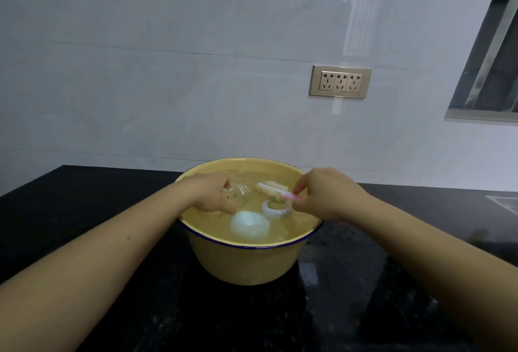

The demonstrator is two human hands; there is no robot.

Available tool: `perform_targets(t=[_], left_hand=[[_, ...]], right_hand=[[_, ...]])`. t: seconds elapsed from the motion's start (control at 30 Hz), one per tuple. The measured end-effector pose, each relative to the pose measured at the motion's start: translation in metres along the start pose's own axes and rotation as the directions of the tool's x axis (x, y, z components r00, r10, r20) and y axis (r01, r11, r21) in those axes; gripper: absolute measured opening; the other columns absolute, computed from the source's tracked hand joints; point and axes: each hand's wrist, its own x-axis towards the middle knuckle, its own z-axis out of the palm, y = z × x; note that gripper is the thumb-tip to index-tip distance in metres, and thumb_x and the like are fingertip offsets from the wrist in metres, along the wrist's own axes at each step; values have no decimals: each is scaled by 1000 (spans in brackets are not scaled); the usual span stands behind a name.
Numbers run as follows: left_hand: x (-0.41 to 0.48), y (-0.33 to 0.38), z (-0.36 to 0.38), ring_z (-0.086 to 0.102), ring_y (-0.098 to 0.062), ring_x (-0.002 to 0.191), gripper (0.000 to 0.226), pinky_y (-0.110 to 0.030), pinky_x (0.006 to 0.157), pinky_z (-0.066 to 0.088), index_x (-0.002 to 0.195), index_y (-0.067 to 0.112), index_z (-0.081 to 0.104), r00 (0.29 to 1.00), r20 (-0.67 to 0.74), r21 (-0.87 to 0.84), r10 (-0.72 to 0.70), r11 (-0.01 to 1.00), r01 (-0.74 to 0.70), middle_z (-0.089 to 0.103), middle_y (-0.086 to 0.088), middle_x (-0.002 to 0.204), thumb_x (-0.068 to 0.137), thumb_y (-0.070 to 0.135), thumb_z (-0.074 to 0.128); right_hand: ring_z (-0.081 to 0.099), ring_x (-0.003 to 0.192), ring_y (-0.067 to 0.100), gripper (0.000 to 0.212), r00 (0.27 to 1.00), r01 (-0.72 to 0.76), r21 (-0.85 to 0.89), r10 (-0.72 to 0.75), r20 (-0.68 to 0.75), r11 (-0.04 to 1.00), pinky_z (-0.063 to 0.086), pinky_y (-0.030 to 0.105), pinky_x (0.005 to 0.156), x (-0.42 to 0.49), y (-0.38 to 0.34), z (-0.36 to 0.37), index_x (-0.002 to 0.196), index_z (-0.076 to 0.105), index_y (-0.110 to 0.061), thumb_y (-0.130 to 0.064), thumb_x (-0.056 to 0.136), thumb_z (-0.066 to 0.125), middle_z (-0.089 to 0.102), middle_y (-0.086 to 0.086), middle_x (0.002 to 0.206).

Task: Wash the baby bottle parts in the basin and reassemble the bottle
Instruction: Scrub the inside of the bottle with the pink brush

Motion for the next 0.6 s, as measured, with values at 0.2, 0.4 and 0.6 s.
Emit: perform_targets(t=[0.2,0.4,0.6], left_hand=[[8,9,7,50,-24,117,60,-31,94,41,140,14,36,995,100,148,-5,989,-10,50,-4,134,89,39,57],[9,10,8,47,-26,123,57,-33,98,39,140,12,36,987,159,201,-4,979,-28,48,-6,137,92,36,55],[1,13,-3,50,-21,104,69,-28,79,42,139,20,38,999,37,214,20,976,-28,53,-1,128,78,31,69]], right_hand=[[61,90,20,33,1000,-6,35,5,23,999,51,34,78,0,3,4,97,74,-19,-44,86,56,69,5,93],[61,88,19,31,999,-16,53,13,52,998,52,33,77,-2,3,6,100,74,-21,-41,84,55,69,4,95],[64,90,25,38,998,-16,16,15,54,1000,53,38,77,2,5,11,101,72,-12,-40,82,54,70,12,100]])
